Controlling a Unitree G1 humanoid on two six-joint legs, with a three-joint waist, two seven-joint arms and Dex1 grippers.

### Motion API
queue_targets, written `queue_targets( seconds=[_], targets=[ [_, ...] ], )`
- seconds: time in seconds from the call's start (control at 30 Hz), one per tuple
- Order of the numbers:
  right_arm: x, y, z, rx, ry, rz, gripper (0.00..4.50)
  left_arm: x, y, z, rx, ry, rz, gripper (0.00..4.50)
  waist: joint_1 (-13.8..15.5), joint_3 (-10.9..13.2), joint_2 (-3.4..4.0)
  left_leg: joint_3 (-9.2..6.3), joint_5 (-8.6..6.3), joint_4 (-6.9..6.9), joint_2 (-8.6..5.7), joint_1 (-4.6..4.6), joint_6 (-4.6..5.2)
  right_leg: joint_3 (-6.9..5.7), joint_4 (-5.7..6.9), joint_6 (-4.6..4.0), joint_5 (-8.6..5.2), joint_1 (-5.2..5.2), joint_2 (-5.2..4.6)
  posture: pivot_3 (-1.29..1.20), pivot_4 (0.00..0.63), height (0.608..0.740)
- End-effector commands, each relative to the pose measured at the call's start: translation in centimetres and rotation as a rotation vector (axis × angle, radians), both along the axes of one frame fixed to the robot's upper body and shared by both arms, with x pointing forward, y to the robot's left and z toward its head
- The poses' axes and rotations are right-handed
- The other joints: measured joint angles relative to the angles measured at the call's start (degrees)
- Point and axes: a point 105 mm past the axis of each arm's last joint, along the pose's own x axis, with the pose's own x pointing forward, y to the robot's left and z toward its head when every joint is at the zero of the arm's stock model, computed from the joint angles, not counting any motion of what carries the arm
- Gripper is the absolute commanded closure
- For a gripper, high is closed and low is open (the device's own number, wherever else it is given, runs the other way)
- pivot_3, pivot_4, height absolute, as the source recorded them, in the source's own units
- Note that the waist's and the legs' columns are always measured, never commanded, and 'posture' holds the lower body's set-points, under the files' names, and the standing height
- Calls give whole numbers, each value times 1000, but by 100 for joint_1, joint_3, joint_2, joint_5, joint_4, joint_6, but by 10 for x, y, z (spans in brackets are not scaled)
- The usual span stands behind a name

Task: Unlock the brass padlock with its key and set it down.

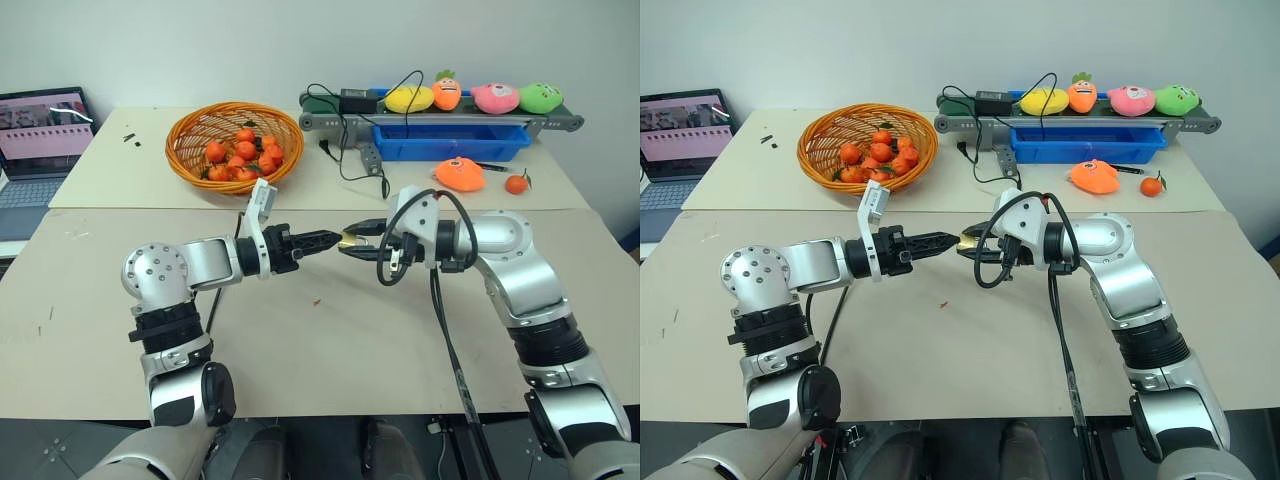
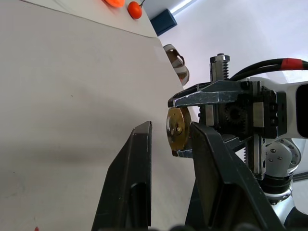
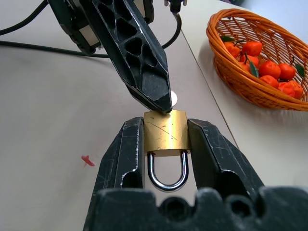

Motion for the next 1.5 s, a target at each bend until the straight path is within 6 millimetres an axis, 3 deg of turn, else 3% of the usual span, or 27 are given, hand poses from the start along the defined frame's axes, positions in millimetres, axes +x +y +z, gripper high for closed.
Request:
queue_targets(
  seconds=[0.03, 0.43, 1.17, 1.3, 1.5],
  targets=[
    [-2, -1, 15, 12, -61, 1, 3583, -2, -4, 11, -8, -39, -30, 3224, 0, 0, 0, 0, 0, 0, 0, 0, 0, 0, 0, 0, 0, 0, 0, 0, 150, 740],
    [0, -9, 13, 2, -59, -16, 3583, 3, 5, 16, -3, -58, -4, 3224, 0, 0, 0, 0, 0, 0, 0, 0, 0, 0, -1, 0, 0, 0, 0, 0, 150, 740],
    [-1, -7, 17, 14, -65, -20, 3583, 5, 1, 14, -6, -67, -8, 3224, 0, 0, 0, 0, 0, -1, 0, -1, 0, 0, -1, 0, 0, 0, 0, 0, 150, 740],
    [-1, -6, 17, 16, -64, -19, 3583, 5, 0, 15, -19, -70, -10, 4405, 0, 0, 0, 0, 0, -1, 0, -1, 0, 0, -2, 0, 0, -1, 0, 0, 150, 740],
    [-1, -6, 17, 18, -67, -20, 3583, 5, 0, 15, -27, -65, -11, 4405, 0, 0, 0, 0, 0, -1, 0, -1, 0, 0, -1, 0, 0, -1, 0, 0, 150, 740]
  ],
)
